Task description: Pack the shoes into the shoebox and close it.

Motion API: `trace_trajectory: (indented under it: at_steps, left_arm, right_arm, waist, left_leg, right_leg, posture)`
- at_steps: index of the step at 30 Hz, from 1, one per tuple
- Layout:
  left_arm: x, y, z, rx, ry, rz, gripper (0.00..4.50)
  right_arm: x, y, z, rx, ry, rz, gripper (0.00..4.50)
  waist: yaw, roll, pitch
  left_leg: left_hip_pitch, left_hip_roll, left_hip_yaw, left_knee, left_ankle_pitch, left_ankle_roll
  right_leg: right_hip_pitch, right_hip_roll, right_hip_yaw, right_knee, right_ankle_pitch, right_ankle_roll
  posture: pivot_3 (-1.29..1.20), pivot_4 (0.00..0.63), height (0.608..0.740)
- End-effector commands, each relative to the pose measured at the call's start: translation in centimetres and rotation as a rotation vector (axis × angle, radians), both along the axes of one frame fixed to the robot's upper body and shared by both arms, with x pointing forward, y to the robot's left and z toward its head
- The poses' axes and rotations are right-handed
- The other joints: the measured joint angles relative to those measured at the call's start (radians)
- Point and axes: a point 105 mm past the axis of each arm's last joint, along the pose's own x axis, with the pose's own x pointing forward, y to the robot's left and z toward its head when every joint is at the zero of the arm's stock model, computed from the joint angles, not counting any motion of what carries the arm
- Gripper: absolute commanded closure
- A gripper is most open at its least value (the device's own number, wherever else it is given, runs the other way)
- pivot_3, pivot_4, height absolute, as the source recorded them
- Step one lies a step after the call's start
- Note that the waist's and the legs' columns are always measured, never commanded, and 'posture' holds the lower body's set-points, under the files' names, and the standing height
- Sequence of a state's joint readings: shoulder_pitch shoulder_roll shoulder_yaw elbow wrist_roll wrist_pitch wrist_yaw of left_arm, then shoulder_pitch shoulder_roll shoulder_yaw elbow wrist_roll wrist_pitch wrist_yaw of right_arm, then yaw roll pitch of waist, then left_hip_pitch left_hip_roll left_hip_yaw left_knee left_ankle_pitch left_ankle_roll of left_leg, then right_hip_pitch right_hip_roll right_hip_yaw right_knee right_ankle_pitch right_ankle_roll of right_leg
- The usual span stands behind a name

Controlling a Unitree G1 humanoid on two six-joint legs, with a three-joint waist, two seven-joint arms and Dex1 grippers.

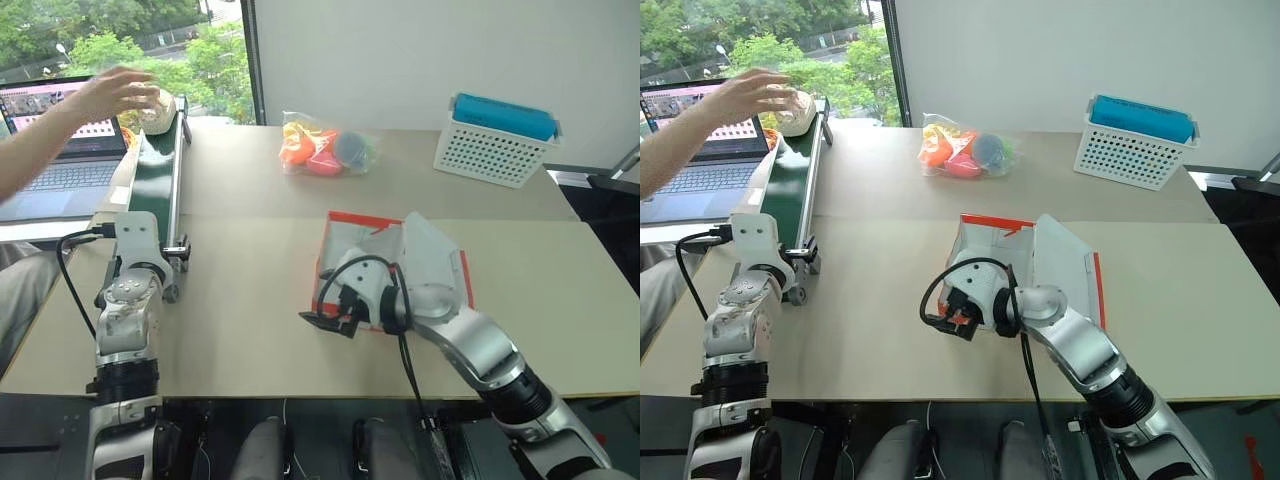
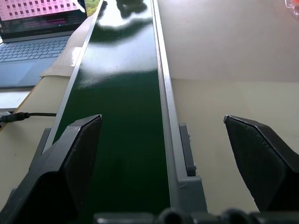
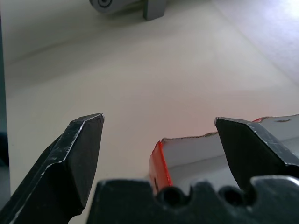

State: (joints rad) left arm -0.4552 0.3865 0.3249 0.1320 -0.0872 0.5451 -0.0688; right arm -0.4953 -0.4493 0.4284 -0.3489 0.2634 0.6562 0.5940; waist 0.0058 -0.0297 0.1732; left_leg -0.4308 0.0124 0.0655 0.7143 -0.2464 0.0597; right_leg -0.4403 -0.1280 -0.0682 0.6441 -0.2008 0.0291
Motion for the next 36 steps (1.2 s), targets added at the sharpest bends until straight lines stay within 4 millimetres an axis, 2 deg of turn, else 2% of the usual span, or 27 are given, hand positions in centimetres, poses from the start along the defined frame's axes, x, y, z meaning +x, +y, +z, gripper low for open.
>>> trace_trajectory:
  at_steps: [1,4,13,36]
  left_arm:
    - [0.3,0.4,1.0,-0.016,-0.023,0.019,0.00]
    - [0.5,0.2,0.9,-0.002,-0.016,0.014,0.00]
    - [0.9,0.7,1.1,-0.008,-0.016,0.034,0.00]
    - [0.1,3.4,1.7,0.021,-0.030,0.139,0.00]
  right_arm:
    - [0.7,-0.3,0.7,0.019,-0.084,-0.040,0.03]
    - [1.5,-0.8,0.1,0.043,-0.058,-0.105,0.03]
    - [3.3,-2.4,0.5,0.172,0.077,-0.272,0.03]
    - [3.6,-3.2,0.4,0.161,0.059,-0.315,0.03]
  waist:
    - [0.000,0.000,0.000]
    - [0.000,0.000,0.000]
    - [0.003,0.000,0.000]
    - [0.001,0.000,0.000]
  left_leg:
    - [0.000,0.000,0.000,0.000,0.000,0.000]
    - [0.000,0.000,0.000,0.000,0.000,0.000]
    - [0.000,0.000,0.000,0.000,0.000,-0.001]
    - [0.000,0.000,0.000,-0.001,0.000,-0.001]
  right_leg:
    - [0.000,0.000,0.000,0.000,0.000,0.000]
    - [0.000,0.000,0.000,0.000,0.000,0.000]
    - [0.000,0.000,0.000,0.000,0.000,-0.001]
    - [-0.001,0.000,0.000,0.000,0.000,-0.001]
  posture:
    - [0.00,0.150,0.699]
    - [0.00,0.150,0.699]
    - [0.00,0.150,0.699]
    - [0.00,0.150,0.699]
